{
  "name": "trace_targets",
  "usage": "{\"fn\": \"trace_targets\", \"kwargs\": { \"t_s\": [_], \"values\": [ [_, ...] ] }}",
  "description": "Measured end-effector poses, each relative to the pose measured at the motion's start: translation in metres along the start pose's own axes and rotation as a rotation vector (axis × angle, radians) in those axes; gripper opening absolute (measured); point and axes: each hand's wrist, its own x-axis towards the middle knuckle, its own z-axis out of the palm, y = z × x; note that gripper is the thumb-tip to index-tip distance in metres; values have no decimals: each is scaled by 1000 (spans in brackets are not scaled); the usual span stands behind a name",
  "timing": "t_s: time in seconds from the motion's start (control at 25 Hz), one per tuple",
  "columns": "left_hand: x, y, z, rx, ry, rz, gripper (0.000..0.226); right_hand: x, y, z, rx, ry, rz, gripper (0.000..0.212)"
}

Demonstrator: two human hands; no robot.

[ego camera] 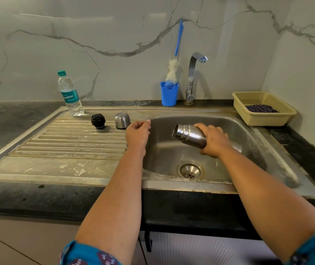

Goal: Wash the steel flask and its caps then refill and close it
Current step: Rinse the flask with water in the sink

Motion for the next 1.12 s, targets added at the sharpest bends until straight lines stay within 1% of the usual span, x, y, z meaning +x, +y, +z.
{"fn": "trace_targets", "kwargs": {
  "t_s": [0.04, 0.08, 0.12, 0.16, 0.2, 0.24, 0.28, 0.36, 0.44, 0.52, 0.68, 0.8, 1.12],
  "values": [
    [2, 1, -2, 155, -1, 54, 12, 0, 0, 0, -3, 2, 0, 93],
    [5, 1, -6, 408, -11, 129, 24, 0, 0, 0, -7, 1, -1, 93],
    [8, 0, -11, 688, -47, 193, 44, -1, 0, -1, -12, 2, -3, 93],
    [9, -1, -15, 903, -115, 231, 63, -1, -1, -1, -17, 3, -5, 93],
    [10, -2, -19, 1054, -210, 230, 77, -2, 0, 0, -23, 4, -9, 92],
    [9, -4, -22, 1169, -318, 218, 84, -2, 0, 0, -30, 4, -13, 92],
    [7, -7, -25, 1271, -425, 202, 86, -2, -1, 1, -37, 4, -16, 92],
    [3, -13, -34, 1415, -574, 155, 82, -3, -2, 1, -51, 2, -20, 92],
    [0, -14, -42, 1422, -622, 122, 79, -3, -2, 0, -65, -1, -18, 92],
    [0, -15, -45, 1369, -607, 122, 77, -3, -1, 0, -76, -1, -18, 92],
    [4, -15, -42, 1239, -450, 183, 72, -2, -1, 1, -87, 1, -16, 92],
    [5, -14, -42, 1158, -408, 171, 68, -1, 0, 2, -92, 8, -15, 92],
    [0, -11, -41, 1215, -406, 193, 65, -1, -1, 2, -96, 1, -7, 92]
  ]
}}
